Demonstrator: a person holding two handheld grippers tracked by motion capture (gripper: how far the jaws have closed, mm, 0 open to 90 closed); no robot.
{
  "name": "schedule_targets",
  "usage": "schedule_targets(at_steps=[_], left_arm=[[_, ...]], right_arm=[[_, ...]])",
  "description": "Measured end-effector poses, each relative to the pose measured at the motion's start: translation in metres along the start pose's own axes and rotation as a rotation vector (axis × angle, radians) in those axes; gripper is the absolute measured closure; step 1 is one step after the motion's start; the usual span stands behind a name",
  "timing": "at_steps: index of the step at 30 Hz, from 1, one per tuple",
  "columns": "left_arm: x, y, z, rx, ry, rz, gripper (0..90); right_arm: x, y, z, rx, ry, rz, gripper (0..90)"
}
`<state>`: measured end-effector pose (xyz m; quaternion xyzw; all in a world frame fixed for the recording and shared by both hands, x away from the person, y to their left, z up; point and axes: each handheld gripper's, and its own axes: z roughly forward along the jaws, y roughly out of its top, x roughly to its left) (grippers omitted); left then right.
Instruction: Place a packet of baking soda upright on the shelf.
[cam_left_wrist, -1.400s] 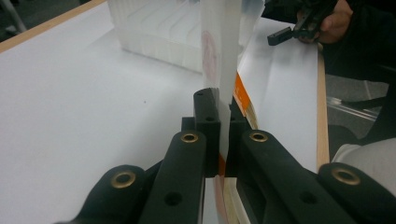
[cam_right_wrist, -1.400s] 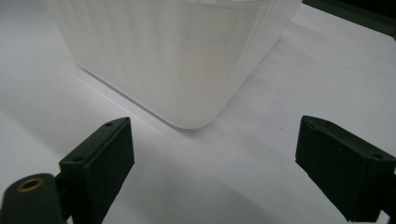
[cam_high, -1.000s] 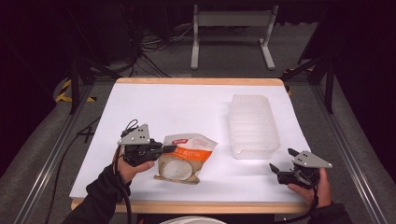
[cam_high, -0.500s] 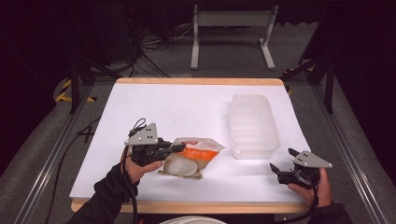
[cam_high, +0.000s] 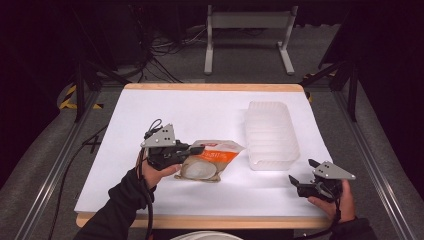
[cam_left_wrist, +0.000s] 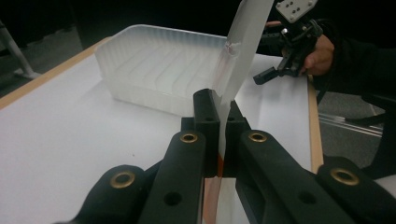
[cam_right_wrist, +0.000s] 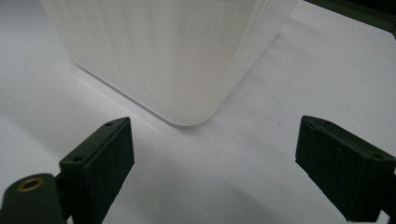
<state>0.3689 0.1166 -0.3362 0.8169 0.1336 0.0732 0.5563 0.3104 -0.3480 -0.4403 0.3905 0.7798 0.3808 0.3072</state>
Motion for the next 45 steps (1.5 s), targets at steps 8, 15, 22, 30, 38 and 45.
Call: schedule_targets(at_steps=[8, 15, 22, 30, 38, 45], left_arm=[[0.010, 0.014, 0.010, -0.025, 0.016, 0.011, 89.8], [0.019, 0.036, 0.027, -0.042, 0.005, 0.034, 89.8], [0.023, 0.059, 0.040, -0.075, -0.010, 0.051, 89.8], [0.027, 0.087, 0.059, -0.118, -0.041, 0.079, 89.8], [0.027, 0.104, 0.084, -0.126, -0.066, 0.082, 89.8], [0.025, 0.116, 0.112, -0.135, -0.098, 0.084, 89.8]], right_arm=[[-0.001, 0.000, 0.000, -0.002, 0.000, 0.004, 12.1], [0.000, -0.001, 0.001, 0.004, -0.002, 0.002, 12.0], [-0.001, -0.001, 0.000, 0.000, 0.001, 0.008, 11.9], [-0.001, -0.001, 0.001, 0.006, -0.001, 0.008, 11.8], [-0.002, -0.002, 0.001, 0.004, 0.001, 0.010, 11.7], [-0.002, -0.002, 0.002, 0.007, 0.002, 0.010, 11.7]])
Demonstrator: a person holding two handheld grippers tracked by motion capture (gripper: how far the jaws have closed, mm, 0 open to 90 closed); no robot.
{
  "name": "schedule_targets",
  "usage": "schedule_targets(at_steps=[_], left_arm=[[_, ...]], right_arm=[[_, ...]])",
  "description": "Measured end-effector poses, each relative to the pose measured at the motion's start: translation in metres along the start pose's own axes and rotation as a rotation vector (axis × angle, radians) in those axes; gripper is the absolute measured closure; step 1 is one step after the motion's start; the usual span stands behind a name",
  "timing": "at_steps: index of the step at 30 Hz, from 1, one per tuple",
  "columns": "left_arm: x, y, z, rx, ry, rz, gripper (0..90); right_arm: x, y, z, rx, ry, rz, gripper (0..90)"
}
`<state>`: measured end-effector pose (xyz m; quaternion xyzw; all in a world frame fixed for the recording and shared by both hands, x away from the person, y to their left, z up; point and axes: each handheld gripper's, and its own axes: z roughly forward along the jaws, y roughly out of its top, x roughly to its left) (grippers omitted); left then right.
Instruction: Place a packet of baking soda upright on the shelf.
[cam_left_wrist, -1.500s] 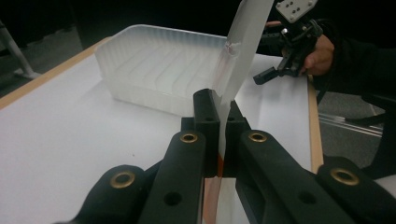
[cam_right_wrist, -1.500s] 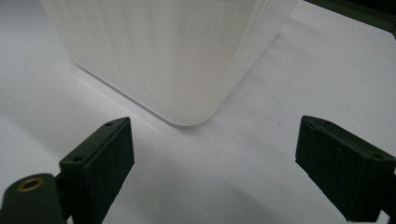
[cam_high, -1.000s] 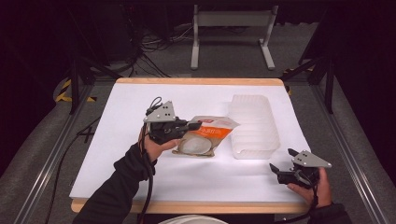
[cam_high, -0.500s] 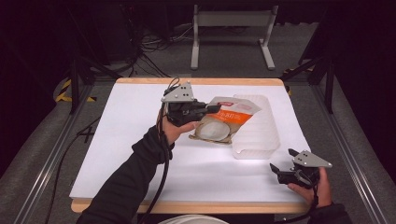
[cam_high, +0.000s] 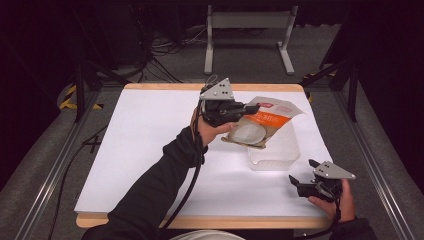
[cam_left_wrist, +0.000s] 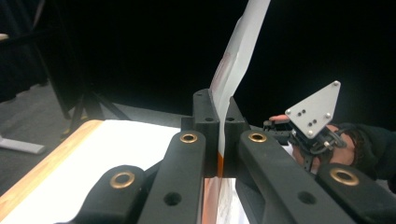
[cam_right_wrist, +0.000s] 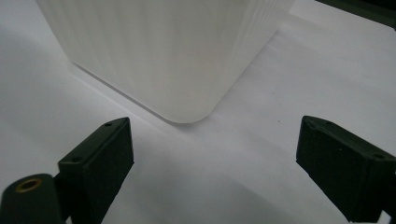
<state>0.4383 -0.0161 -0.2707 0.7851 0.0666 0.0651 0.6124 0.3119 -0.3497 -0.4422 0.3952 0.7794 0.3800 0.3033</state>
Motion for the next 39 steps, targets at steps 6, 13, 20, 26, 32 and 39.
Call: schedule_targets(at_steps=[6, 13, 20, 26, 32, 39], left_arm=[[-0.002, 0.003, 0.030, -0.005, -0.033, -0.010, 89.8], [-0.007, 0.004, 0.063, 0.001, -0.046, -0.006, 89.8], [-0.009, 0.002, 0.083, -0.005, -0.036, -0.006, 89.8], [-0.002, -0.001, 0.089, -0.025, -0.020, -0.035, 89.8], [0.006, -0.017, 0.092, -0.054, -0.026, -0.095, 89.8], [0.004, -0.035, 0.094, -0.040, -0.032, -0.108, 89.8]], right_arm=[[0.000, 0.000, 0.000, -0.001, 0.001, 0.001, 11.6], [0.000, 0.000, 0.000, -0.002, 0.005, 0.002, 11.5], [0.000, 0.000, 0.000, 0.002, 0.010, 0.000, 11.5], [-0.001, 0.000, 0.000, 0.000, 0.012, 0.001, 11.5], [0.000, 0.000, 0.000, -0.002, 0.017, -0.001, 11.4], [0.000, 0.000, 0.000, 0.002, 0.016, -0.005, 11.4]])
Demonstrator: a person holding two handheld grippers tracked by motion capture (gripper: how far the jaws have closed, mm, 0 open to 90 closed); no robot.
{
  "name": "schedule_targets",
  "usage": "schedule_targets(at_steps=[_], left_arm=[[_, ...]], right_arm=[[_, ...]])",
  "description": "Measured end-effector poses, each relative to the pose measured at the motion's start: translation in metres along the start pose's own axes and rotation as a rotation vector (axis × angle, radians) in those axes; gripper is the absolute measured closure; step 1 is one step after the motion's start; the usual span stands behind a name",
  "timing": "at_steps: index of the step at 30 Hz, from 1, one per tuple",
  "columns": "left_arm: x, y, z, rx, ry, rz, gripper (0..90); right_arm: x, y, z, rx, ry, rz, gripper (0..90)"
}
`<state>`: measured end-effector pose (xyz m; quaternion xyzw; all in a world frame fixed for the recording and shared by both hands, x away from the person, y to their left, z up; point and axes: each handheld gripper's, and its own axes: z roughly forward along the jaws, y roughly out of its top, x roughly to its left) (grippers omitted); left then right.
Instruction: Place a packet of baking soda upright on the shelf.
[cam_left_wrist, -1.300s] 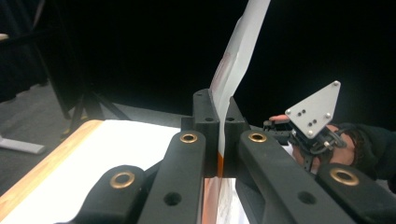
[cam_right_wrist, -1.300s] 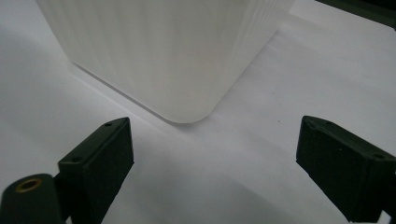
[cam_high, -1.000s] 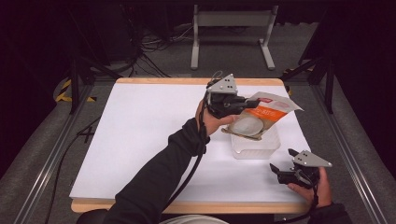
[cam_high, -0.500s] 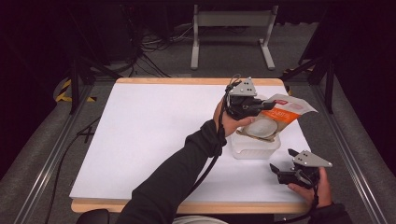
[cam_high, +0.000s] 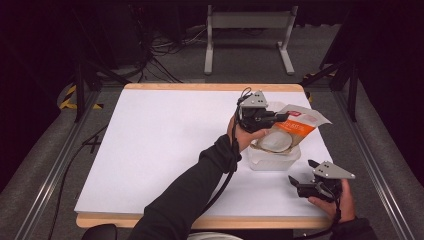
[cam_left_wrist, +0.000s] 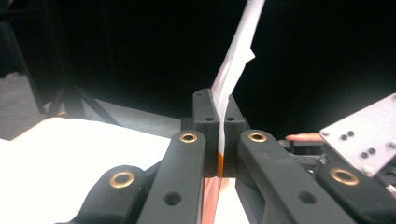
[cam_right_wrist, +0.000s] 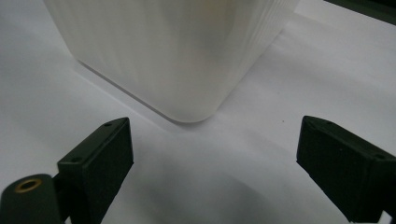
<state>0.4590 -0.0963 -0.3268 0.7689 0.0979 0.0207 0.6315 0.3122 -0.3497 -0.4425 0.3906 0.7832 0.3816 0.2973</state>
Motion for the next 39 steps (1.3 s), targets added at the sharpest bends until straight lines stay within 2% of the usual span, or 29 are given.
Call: schedule_targets(at_steps=[4, 6, 10, 13, 14, 16, 18, 21, 24, 28, 33, 36, 39], left_arm=[[0.006, -0.015, -0.005, 0.010, -0.017, -0.024, 89.7], [0.007, -0.021, -0.006, 0.021, -0.011, -0.018, 89.7], [0.009, -0.028, -0.012, 0.006, -0.024, -0.031, 89.8], [0.006, -0.028, -0.015, 0.015, -0.020, -0.003, 89.7], [0.004, -0.028, -0.016, 0.027, -0.010, 0.025, 89.8], [0.004, -0.028, -0.017, 0.031, -0.012, 0.028, 89.8], [0.006, -0.030, -0.018, 0.030, -0.025, 0.014, 89.8], [0.007, -0.035, -0.017, 0.062, -0.013, 0.030, 89.9], [0.010, -0.040, -0.020, 0.060, -0.009, 0.004, 89.8], [0.012, -0.045, -0.025, 0.075, 0.004, 0.004, 89.8], [0.010, -0.043, -0.035, 0.085, 0.026, 0.041, 89.8], [0.008, -0.041, -0.040, 0.106, 0.039, 0.061, 89.8], [0.010, -0.044, -0.041, 0.117, 0.044, 0.053, 89.8]], right_arm=[[0.000, 0.000, 0.000, 0.005, 0.000, -0.003, 11.3], [0.001, 0.000, 0.001, 0.008, -0.001, -0.004, 11.3], [0.001, 0.000, 0.001, 0.007, -0.002, -0.004, 11.3], [0.001, 0.000, 0.001, 0.011, -0.001, -0.005, 11.3], [0.001, 0.000, 0.001, 0.012, -0.001, -0.005, 11.3], [0.001, 0.000, 0.001, 0.010, -0.002, -0.008, 11.3], [0.001, 0.000, 0.001, 0.012, -0.002, -0.006, 11.3], [0.001, 0.000, 0.001, 0.012, -0.003, -0.009, 11.2], [0.001, 0.000, 0.001, 0.011, -0.003, -0.008, 11.2], [0.001, 0.000, 0.001, 0.014, 0.000, -0.008, 11.1], [0.001, 0.000, 0.001, 0.014, -0.001, -0.009, 11.1], [0.001, 0.000, 0.001, 0.013, -0.002, -0.009, 11.1], [0.001, 0.000, 0.002, 0.016, -0.002, -0.007, 11.1]])
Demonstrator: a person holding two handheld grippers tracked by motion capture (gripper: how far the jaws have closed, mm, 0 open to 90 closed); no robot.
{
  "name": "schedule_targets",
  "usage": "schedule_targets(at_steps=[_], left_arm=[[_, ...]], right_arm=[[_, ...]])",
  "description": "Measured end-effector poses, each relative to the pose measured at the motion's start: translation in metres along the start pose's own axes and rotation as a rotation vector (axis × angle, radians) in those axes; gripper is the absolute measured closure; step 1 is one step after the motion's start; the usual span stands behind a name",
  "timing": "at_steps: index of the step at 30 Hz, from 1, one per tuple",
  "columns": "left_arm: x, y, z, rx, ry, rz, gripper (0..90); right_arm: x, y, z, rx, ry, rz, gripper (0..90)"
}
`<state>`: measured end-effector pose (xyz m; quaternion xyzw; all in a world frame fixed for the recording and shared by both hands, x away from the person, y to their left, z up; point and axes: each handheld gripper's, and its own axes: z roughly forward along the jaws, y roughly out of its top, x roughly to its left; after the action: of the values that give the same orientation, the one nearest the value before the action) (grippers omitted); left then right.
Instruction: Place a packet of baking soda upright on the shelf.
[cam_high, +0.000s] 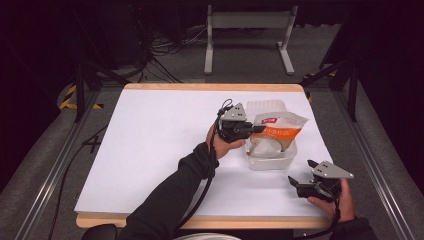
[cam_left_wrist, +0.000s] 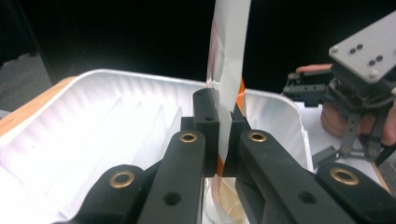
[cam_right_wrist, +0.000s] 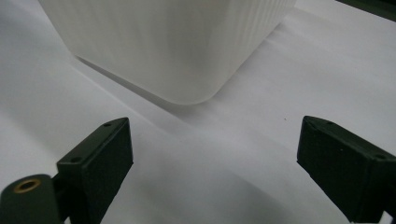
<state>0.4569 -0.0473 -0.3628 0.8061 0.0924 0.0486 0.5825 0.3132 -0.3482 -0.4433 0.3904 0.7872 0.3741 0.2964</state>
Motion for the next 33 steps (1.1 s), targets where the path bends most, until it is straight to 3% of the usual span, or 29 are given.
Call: schedule_targets(at_steps=[2, 6, 11, 17, 22, 33], left_arm=[[0.000, -0.003, 0.004, -0.007, -0.013, -0.022, 89.8], [-0.005, -0.006, 0.015, 0.022, -0.019, -0.004, 89.8], [0.000, -0.011, 0.011, 0.030, -0.019, -0.023, 89.8], [0.000, -0.015, 0.008, 0.041, -0.015, -0.009, 89.7], [0.000, -0.018, 0.006, 0.034, -0.016, -0.023, 89.7], [-0.005, -0.012, 0.000, 0.024, -0.001, 0.028, 83.8]], right_arm=[[0.001, 0.000, 0.000, 0.003, -0.002, -0.001, 11.1], [0.001, 0.000, 0.000, 0.004, -0.001, 0.000, 11.1], [0.000, 0.000, 0.000, -0.001, 0.001, 0.001, 11.1], [0.001, 0.000, 0.000, 0.003, -0.001, -0.001, 11.1], [0.001, 0.000, 0.000, 0.002, 0.001, -0.004, 11.0], [0.001, 0.000, 0.000, 0.004, 0.001, -0.007, 11.0]])
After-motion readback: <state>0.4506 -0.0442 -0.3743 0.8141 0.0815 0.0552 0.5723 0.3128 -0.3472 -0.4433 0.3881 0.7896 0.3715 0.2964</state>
